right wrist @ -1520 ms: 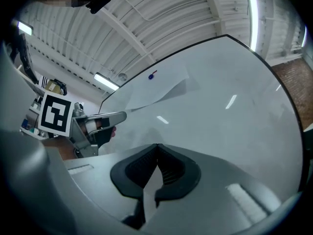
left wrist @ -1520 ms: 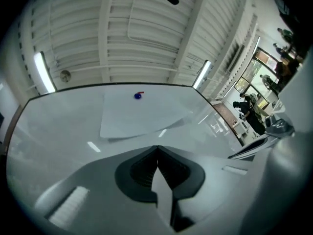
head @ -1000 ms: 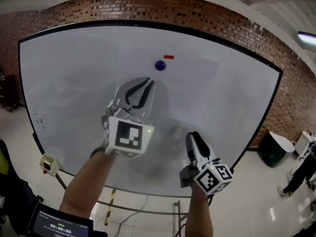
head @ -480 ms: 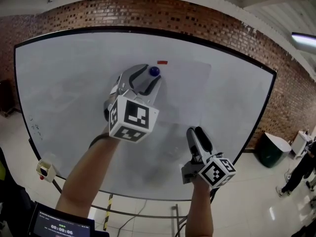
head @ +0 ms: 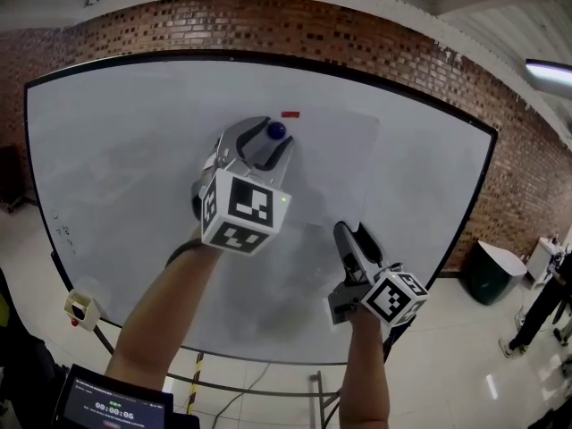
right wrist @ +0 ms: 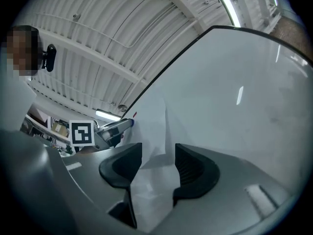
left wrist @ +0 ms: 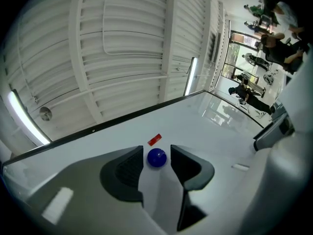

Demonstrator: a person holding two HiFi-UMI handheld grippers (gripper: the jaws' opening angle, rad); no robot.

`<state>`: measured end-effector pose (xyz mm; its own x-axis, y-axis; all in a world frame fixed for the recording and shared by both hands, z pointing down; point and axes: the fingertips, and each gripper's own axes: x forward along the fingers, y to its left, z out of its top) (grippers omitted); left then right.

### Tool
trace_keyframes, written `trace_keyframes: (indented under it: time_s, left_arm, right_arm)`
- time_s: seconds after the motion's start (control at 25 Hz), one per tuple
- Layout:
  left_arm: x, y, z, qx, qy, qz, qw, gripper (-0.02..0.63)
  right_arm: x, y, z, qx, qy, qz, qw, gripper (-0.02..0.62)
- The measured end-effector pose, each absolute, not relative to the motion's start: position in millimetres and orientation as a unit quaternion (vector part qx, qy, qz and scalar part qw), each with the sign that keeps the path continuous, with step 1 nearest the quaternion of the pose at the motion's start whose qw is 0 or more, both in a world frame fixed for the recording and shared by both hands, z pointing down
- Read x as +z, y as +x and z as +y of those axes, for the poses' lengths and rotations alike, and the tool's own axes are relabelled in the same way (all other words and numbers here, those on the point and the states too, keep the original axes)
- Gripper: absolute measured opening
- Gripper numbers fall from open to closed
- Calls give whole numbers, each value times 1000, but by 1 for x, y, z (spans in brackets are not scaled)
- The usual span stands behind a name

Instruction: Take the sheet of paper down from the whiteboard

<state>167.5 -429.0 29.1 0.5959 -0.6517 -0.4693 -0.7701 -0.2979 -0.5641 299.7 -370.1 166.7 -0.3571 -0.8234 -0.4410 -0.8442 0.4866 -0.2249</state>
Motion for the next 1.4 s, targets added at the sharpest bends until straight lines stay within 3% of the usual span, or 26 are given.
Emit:
trace_keyframes:
  time_s: [0.4, 0.68, 1.4]
  left_arm:
    - [28, 166, -436, 78, -804, 450, 380, 127]
    - [29, 163, -437, 75, -803, 451, 383, 123]
    - [33, 159, -422, 99, -824, 414, 373, 123]
  right_arm:
    - [157, 284, -381, 23, -486, 840, 242, 151]
    - [162, 278, -388, 32, -487, 839, 240, 15]
    - [168, 274, -363, 29, -472, 837, 277, 14]
